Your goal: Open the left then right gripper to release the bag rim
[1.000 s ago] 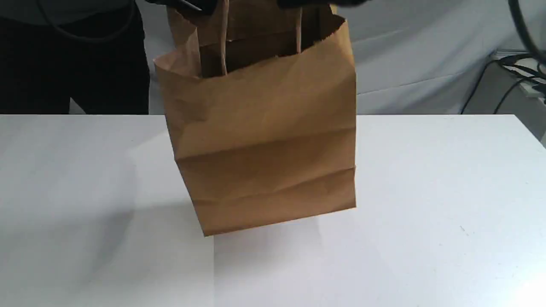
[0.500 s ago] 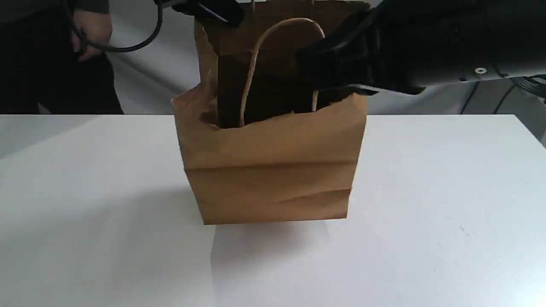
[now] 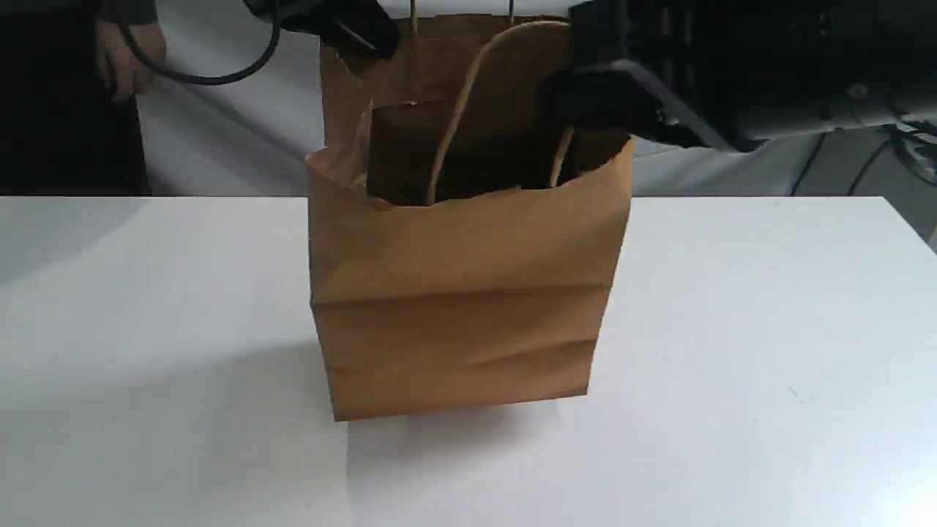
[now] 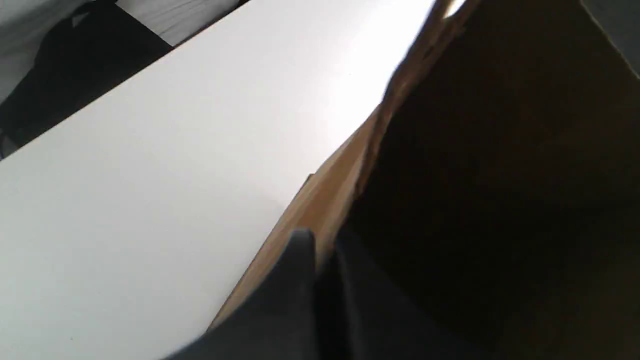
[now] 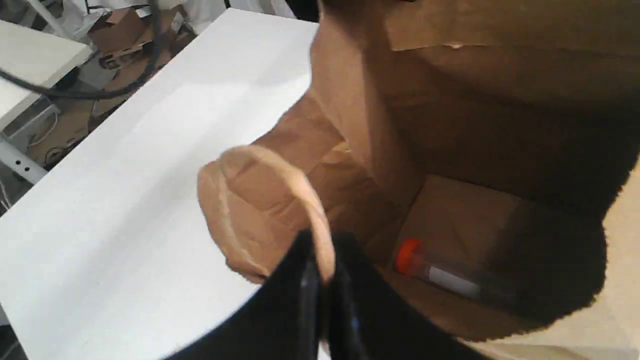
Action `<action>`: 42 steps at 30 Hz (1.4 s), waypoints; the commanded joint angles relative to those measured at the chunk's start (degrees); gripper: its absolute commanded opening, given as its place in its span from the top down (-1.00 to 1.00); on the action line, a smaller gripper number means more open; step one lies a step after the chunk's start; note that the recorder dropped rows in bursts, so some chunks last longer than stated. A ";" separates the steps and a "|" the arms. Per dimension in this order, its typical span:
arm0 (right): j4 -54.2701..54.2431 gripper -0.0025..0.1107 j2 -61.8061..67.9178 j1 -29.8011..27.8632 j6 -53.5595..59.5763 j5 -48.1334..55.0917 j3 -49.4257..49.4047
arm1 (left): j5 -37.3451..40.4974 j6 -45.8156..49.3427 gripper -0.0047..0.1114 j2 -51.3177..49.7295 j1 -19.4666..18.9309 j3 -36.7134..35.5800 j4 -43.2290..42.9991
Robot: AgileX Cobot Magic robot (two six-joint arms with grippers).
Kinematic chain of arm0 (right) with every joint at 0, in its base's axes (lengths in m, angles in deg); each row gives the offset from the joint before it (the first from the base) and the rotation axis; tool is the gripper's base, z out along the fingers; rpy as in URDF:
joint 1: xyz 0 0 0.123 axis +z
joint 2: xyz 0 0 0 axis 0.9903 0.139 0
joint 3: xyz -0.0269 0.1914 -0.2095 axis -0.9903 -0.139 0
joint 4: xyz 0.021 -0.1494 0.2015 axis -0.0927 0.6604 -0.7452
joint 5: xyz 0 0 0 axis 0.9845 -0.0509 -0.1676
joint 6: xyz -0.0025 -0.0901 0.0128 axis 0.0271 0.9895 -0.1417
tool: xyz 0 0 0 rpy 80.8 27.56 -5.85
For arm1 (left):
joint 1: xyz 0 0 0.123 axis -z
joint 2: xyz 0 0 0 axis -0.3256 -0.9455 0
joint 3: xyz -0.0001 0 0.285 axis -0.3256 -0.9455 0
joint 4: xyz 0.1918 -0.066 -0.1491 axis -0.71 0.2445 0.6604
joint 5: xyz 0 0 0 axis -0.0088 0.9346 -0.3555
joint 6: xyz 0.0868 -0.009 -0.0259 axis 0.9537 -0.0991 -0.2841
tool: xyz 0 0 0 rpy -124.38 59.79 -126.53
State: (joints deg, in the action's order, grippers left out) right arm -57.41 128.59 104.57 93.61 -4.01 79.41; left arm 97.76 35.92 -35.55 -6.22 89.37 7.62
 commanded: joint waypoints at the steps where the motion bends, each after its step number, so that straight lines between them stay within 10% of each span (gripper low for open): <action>1: -2.26 0.96 0.09 -3.31 0.83 5.27 -0.07 | -0.54 -1.08 0.92 -0.17 0.02 0.26 0.33; 24: -2.77 0.96 8.02 -3.84 4.01 8.03 -0.07 | -0.54 0.38 0.90 -7.78 -0.10 0.26 0.72; 35: -2.99 0.96 8.02 -3.84 4.01 7.37 -0.07 | -0.54 1.16 -0.16 -7.78 -0.13 0.26 0.94; 42: -2.99 0.96 8.02 -3.84 4.01 7.37 -0.07 | -0.54 1.40 -0.22 -7.29 -0.13 0.38 0.94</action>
State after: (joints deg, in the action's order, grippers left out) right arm -60.35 136.39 101.21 97.03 3.66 79.41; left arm 97.49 37.09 -43.19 -6.22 89.61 7.95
